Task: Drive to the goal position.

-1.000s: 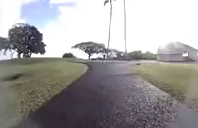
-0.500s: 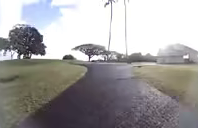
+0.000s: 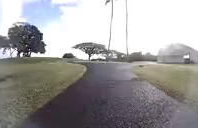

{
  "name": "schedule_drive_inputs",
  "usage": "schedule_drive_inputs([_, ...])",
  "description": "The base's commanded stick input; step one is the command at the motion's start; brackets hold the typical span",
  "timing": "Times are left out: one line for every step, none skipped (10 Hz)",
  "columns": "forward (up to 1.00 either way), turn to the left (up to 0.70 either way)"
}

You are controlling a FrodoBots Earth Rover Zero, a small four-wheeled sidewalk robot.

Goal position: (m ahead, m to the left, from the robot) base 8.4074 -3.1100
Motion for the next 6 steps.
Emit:
schedule_drive_inputs([0.60,0.00])
schedule_drive_inputs([0.60,0.00])
schedule_drive_inputs([0.60,0.00])
schedule_drive_inputs([0.60,0.00])
schedule_drive_inputs([0.60,0.00])
schedule_drive_inputs([0.60,0.00])
